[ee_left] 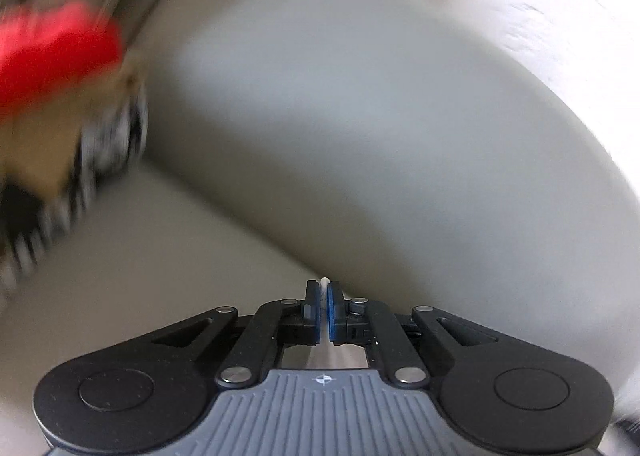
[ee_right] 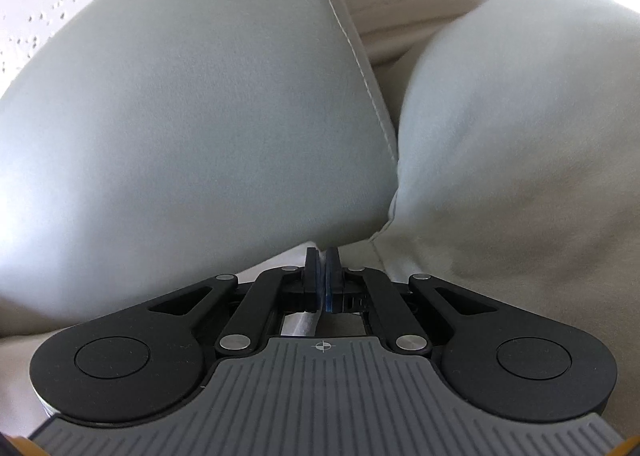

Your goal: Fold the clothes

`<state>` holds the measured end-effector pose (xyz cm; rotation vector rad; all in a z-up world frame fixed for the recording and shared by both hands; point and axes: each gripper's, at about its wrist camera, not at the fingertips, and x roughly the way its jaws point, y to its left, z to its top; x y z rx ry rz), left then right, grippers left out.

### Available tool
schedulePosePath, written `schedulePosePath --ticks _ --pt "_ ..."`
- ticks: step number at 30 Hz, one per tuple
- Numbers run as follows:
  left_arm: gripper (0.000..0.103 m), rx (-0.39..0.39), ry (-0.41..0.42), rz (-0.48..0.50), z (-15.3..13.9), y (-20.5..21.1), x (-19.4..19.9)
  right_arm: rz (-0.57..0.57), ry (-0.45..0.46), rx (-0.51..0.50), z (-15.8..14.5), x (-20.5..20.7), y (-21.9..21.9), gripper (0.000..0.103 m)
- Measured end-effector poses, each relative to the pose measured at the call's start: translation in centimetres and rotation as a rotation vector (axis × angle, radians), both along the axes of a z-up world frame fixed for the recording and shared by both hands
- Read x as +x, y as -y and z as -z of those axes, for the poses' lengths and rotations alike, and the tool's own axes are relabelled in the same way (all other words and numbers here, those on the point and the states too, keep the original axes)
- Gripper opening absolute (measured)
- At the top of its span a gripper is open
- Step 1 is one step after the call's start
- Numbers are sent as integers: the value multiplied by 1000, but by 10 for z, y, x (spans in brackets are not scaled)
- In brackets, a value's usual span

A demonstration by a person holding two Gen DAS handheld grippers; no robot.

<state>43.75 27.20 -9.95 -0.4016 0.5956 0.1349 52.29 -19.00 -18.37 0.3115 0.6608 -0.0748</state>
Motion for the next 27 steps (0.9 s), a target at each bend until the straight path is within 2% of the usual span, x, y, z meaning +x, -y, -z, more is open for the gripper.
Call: schedulePosePath --ticks 1,4,6,8,9,10,13,18,21,22,24,25,27 --pt "4 55 -12 9 1 6 2 5 1 -8 1 0 -3 1" --pt "4 157 -101 5 16 18 12 7 -6 -46 2 1 -12 1" --pt "8 192 -117 -21 26 22 8 -9 -23 -92 1 4 -20 2" --pt "19 236 -122 -37 24 27 6 -47 -46 -150 -3 6 -29 13" --pt "24 249 -127 -44 21 29 4 -49 -35 -165 -8 1 -37 31" --pt "37 247 -137 -64 15 28 -1 -45 -18 -177 -14 -4 -45 48" --pt "38 242 -137 -106 -9 22 -20 -22 41 -192 -37 -27 -62 49" --pt "37 93 -213 -131 -62 3 -87 101 154 -89 -101 -111 -33 49" --pt "38 19 -254 -36 -101 -3 -132 142 169 -44 -135 -156 -16 49" --pt "38 15 -262 4 -113 -1 -150 149 164 -27 -142 -167 10 49" --pt "39 32 -278 93 -130 7 -181 147 132 6 -152 -196 32 52" --pt "42 45 -285 138 -135 12 -194 130 113 14 -153 -211 37 55" --pt "47 82 -280 237 -142 28 -221 89 66 25 -153 -232 54 56"
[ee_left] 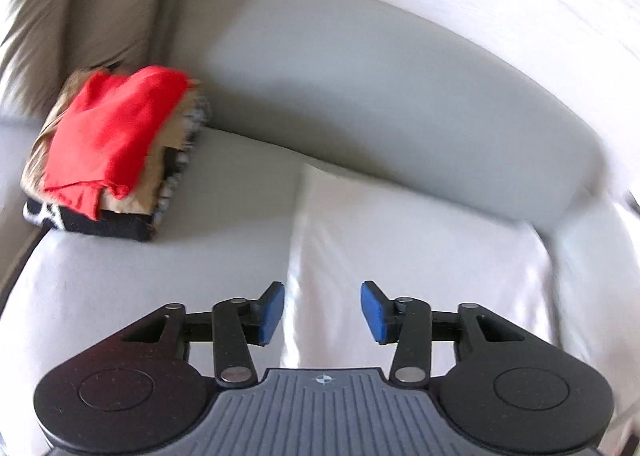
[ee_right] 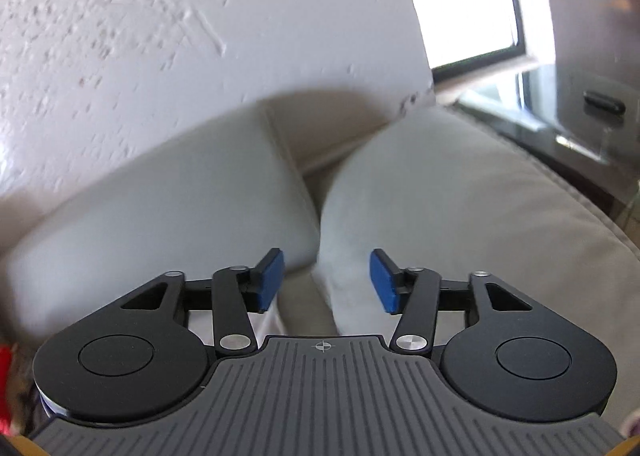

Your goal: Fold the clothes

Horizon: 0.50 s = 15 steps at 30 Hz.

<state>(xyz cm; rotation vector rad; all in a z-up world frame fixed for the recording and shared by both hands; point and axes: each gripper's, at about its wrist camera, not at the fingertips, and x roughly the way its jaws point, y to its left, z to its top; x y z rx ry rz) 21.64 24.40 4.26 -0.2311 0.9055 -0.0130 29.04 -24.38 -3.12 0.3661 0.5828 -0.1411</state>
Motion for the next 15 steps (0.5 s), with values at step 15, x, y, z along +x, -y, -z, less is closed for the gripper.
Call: schedulePosePath --ticks 15 --pt "46 198 32 188 161 127 -33 -280 -357 149 138 54 -6 32"
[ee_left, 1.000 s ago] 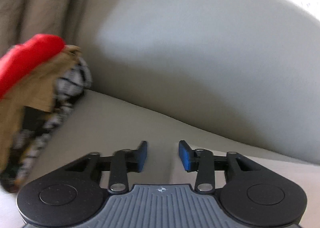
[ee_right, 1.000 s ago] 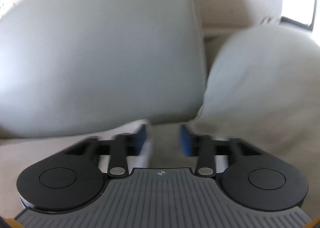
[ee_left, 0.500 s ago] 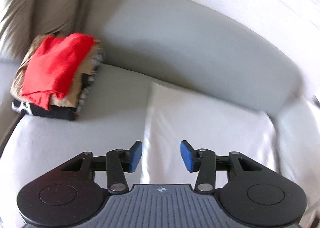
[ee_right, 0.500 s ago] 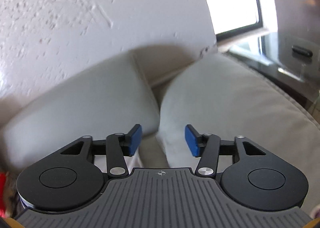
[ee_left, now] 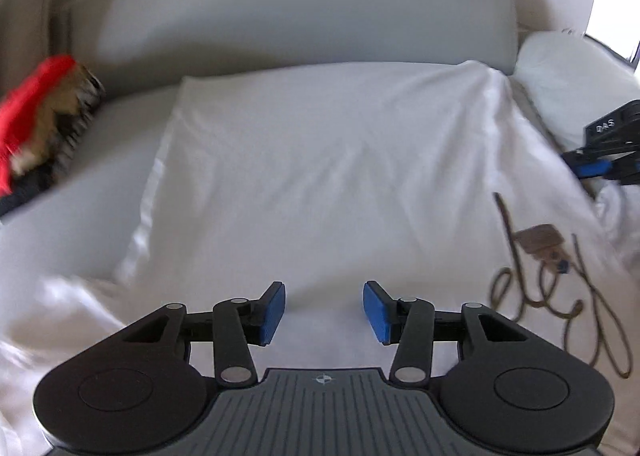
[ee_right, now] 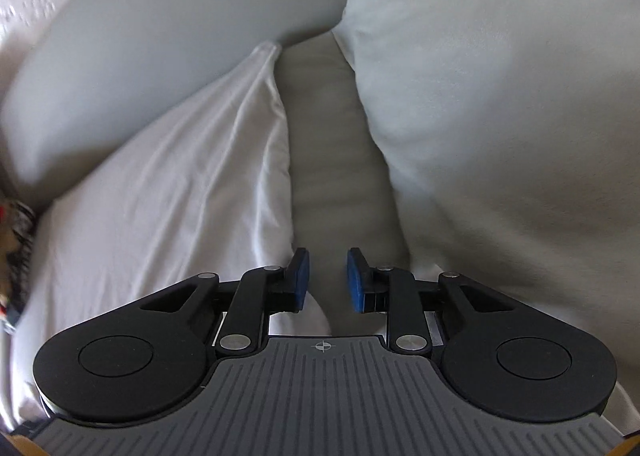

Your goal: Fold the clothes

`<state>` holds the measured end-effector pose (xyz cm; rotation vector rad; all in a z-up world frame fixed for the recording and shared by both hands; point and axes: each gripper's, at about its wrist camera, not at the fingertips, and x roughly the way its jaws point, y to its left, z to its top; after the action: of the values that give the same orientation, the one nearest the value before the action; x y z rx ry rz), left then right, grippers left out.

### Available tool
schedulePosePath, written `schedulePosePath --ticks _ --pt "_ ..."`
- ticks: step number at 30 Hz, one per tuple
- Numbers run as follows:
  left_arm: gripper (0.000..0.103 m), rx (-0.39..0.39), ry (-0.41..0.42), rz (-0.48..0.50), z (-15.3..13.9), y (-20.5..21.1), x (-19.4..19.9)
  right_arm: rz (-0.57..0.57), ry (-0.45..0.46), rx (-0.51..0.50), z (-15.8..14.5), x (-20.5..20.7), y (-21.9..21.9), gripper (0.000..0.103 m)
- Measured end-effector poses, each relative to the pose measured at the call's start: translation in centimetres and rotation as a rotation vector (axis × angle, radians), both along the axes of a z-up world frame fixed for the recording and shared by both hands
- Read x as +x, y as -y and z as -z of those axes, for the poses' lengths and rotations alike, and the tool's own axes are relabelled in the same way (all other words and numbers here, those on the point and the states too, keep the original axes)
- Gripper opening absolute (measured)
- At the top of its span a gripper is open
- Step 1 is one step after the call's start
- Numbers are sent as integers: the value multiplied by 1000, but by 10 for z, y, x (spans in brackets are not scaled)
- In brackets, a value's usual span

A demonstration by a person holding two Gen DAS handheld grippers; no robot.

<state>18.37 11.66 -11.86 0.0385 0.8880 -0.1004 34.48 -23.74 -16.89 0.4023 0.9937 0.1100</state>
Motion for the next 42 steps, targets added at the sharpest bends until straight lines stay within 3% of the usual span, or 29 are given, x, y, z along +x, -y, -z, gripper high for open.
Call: schedulePosePath --ticks 6,10,12,15,18,21,23,26,28,31,33,35,39,42 --pt "47 -86 63 -11 -8 -11 1 -43 39 25 1 3 1 35" --pt "48 -97 9 -57 6 -20 6 -31 43 82 -4 1 -1 35" --pt "49 -117 8 -72 5 -21 7 -44 1 8 2 6 -10 29" --pt "54 -113 8 -69 4 -17 8 -62 0 -88 4 7 -24 32" --pt "55 -86 16 -57 4 -13 8 -118 49 -201 0 2 -43 4" --pt "56 -87 18 -56 5 -15 8 -60 108 -383 -10 -9 -53 1" --pt "56 -88 17 -61 6 -17 8 17 113 -557 -8 -9 -52 0" --pt "56 -74 19 -62 7 -17 9 89 58 -396 -9 -9 -16 0" --pt "56 -72 18 -63 7 -17 9 119 47 -271 -15 -13 5 6" --pt "57 -70 16 -67 7 -16 9 11 112 -89 -33 -32 8 7" --pt "60 -67 15 -67 7 -15 9 -105 94 1 -35 -41 -4 7" --pt "60 -70 15 -68 7 -16 9 -151 19 -28 -27 -43 -19 6" --pt "60 -73 16 -72 8 -17 8 56 -53 -419 -4 -51 -16 0" --pt "58 -64 23 -74 6 -17 5 122 -57 -308 -10 -57 0 0"
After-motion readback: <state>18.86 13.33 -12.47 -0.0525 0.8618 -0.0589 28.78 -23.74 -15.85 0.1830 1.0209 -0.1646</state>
